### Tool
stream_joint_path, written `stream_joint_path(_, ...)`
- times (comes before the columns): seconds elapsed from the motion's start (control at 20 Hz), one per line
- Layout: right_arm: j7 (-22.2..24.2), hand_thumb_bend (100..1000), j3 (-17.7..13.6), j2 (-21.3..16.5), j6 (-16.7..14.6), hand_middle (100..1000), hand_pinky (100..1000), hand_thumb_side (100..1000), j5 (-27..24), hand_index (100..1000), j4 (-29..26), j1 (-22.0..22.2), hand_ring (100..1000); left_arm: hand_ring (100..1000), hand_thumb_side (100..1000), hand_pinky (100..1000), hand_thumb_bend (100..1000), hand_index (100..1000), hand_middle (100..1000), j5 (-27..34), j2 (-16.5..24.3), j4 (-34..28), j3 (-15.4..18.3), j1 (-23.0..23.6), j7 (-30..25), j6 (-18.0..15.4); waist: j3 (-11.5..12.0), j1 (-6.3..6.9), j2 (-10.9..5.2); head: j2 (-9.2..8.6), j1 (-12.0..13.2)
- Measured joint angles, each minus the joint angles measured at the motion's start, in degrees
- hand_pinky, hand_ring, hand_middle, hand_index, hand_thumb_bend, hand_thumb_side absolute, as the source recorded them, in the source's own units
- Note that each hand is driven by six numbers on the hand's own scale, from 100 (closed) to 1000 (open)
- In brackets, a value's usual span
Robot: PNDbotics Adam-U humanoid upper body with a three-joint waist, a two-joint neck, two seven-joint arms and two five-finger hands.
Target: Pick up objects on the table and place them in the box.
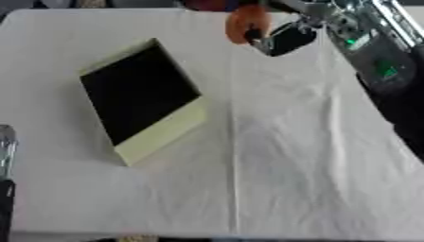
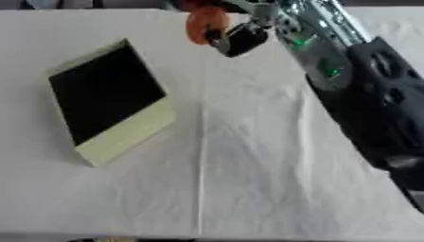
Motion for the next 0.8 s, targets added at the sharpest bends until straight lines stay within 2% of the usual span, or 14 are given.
stream_joint_path(0.35, -0.4, 100, 0.7, 12.7, -1.7, 485, 824, 100, 7.4, 728, 7.5, -5.1, 787, 704, 658, 568, 100, 768, 775, 0.5, -0.1, 0.0, -0.2, 0.0, -0.4, 0.0, 1.3, 0.02, -0.04, -0.01, -1.0)
stream_joint_path(0.55, -2.0, 100, 0.7, 18.3, -3.0, 487, 822, 100, 11.9, 727, 12.7, -5.2, 787, 704, 658, 568, 100, 768, 776, 0.7, -0.2, 0.0, -0.4, -0.1, -0.7, 0.0, 2.0, 0.03, -0.03, -0.13, -1.4)
stream_joint_path(0.8, -4.2, 100, 0.0, 22.8, -4.1, 487, 815, 100, 16.6, 725, 19.2, -3.0, 787, 704, 659, 568, 100, 767, 776, 0.9, -0.7, 0.0, -0.5, -0.5, -0.8, 0.0, 2.6, 0.04, 0.15, -0.48, -1.4)
